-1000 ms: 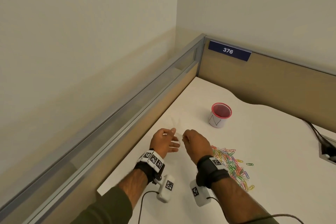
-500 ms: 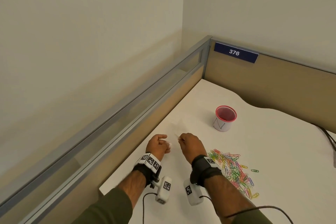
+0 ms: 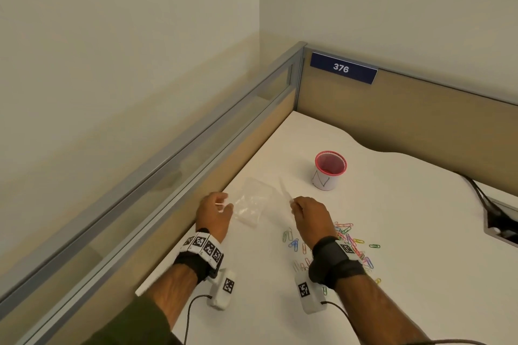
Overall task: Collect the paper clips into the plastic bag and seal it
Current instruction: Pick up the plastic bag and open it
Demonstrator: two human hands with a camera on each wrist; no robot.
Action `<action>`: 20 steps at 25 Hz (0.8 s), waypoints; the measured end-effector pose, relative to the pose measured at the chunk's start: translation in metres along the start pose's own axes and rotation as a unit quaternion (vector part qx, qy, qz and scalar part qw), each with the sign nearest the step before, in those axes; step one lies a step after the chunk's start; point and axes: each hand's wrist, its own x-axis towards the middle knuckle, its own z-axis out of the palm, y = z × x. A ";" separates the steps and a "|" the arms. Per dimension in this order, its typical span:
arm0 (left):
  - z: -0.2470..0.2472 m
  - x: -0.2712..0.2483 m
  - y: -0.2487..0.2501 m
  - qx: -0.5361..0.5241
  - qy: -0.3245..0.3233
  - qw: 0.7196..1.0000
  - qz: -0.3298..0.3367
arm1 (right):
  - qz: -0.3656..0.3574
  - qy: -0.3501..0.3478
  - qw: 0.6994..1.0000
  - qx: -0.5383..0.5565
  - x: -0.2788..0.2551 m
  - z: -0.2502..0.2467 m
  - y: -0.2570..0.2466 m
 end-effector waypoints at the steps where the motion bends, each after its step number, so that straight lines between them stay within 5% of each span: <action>1: 0.006 -0.011 0.012 -0.044 -0.039 0.998 0.010 | 0.000 0.000 1.000 0.011 -0.003 -0.001 -0.001; 5: 0.047 -0.049 0.041 -0.111 -0.163 0.980 0.022 | 0.003 0.006 0.999 0.051 -0.017 -0.001 -0.012; 20: 0.065 -0.047 0.055 -0.188 -0.183 0.965 -0.010 | -0.007 0.016 0.993 0.118 -0.021 -0.014 -0.020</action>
